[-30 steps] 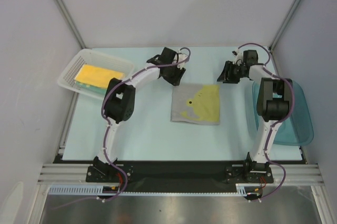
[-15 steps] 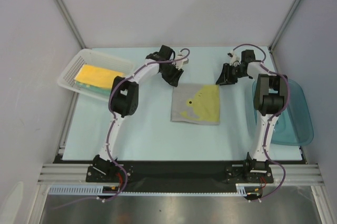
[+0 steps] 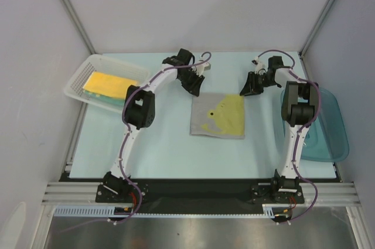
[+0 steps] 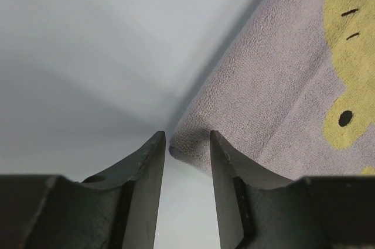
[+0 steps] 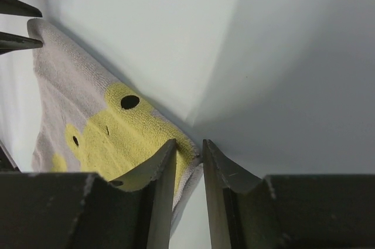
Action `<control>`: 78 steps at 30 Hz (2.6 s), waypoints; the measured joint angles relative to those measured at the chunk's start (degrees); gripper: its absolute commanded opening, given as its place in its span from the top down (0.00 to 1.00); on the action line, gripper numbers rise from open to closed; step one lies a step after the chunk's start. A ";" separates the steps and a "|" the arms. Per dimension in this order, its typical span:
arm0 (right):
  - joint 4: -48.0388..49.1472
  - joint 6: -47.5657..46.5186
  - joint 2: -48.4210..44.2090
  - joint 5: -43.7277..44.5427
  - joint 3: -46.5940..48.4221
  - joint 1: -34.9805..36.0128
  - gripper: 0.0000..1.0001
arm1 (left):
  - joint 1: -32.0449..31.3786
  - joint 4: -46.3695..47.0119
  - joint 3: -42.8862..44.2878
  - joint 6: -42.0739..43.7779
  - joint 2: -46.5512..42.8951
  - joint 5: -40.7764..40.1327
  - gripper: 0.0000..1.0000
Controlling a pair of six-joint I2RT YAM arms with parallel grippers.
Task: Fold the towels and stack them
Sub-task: Fold the towel
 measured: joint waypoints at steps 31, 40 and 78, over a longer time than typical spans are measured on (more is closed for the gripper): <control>-3.19 -2.10 1.70 -3.45 1.64 -1.07 0.84 | 0.07 -2.29 3.43 -0.20 2.58 -1.38 0.94; -1.81 -1.38 2.32 -2.10 2.01 -1.09 1.00 | 0.00 -2.47 3.52 0.00 2.58 -1.97 1.00; 24.57 6.08 -8.85 -0.94 -12.92 -0.35 1.00 | -0.09 12.26 -11.50 1.07 -11.50 -8.04 1.00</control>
